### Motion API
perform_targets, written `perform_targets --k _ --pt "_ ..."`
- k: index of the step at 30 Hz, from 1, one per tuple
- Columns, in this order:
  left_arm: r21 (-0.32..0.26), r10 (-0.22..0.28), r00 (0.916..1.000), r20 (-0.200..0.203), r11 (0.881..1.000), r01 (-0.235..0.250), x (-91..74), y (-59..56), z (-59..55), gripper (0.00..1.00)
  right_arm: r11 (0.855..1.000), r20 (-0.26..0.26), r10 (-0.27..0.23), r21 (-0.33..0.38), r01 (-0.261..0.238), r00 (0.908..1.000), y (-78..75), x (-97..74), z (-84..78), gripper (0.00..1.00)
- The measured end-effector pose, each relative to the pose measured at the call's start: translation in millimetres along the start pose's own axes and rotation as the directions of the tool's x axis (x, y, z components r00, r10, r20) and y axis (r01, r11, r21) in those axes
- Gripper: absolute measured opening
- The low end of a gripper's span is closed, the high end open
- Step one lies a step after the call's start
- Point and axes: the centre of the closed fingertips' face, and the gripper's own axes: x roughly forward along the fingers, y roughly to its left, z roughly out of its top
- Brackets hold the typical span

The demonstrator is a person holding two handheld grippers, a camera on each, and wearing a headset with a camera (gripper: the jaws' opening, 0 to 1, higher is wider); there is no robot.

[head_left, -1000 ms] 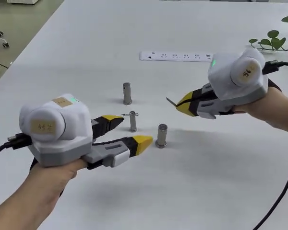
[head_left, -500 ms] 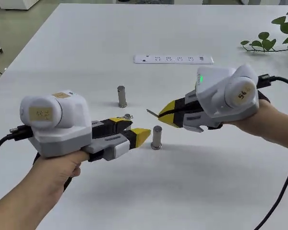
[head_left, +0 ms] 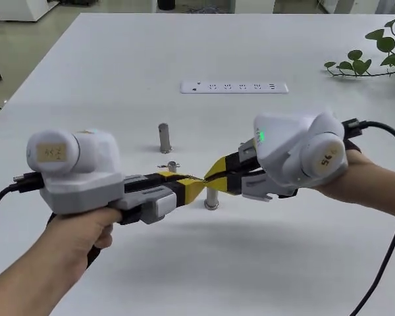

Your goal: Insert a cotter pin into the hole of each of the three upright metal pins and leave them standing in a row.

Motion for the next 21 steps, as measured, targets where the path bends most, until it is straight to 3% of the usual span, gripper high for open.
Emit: perform_targets --k 8,21 --pt "-0.012 -0.018 0.9998 -0.004 1.000 0.018 0.5 -4.6 -1.1 0.06 0.997 -0.021 0.018 -0.077 -0.020 0.9996 8.0 0.1 3.5 0.00" --pt "-0.039 -0.014 0.9995 -0.030 0.999 0.012 -0.8 -3.4 -8.2 0.00 0.991 -0.028 0.009 -0.131 -0.013 0.9996 10.6 -0.3 8.4 0.00"
